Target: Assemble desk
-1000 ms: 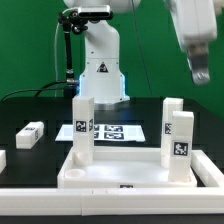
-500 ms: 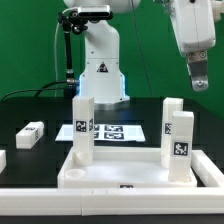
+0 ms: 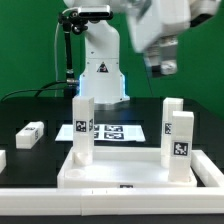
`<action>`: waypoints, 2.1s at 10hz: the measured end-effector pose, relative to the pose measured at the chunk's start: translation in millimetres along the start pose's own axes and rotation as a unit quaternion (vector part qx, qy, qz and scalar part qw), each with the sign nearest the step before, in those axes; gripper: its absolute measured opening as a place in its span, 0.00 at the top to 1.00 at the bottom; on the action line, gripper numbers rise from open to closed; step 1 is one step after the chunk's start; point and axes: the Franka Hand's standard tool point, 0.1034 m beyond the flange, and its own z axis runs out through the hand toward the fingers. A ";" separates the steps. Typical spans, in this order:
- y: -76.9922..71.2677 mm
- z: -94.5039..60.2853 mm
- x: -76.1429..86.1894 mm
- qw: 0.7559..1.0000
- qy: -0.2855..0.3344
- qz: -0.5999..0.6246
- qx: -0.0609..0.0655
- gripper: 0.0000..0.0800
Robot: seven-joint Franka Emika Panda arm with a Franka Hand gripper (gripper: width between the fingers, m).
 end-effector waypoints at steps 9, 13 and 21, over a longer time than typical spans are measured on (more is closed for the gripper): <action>46.8 5.8 46.0 0.928 0.000 -0.371 -0.018 0.19; 110.5 -9.2 128.7 0.802 -0.004 -0.597 -0.033 0.19; 130.4 2.8 152.7 0.789 -0.120 -0.594 -0.100 0.19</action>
Offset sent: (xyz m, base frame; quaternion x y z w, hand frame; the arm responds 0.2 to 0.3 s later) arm 0.0000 0.0000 0.0000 0.0000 0.0000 -0.1938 0.9810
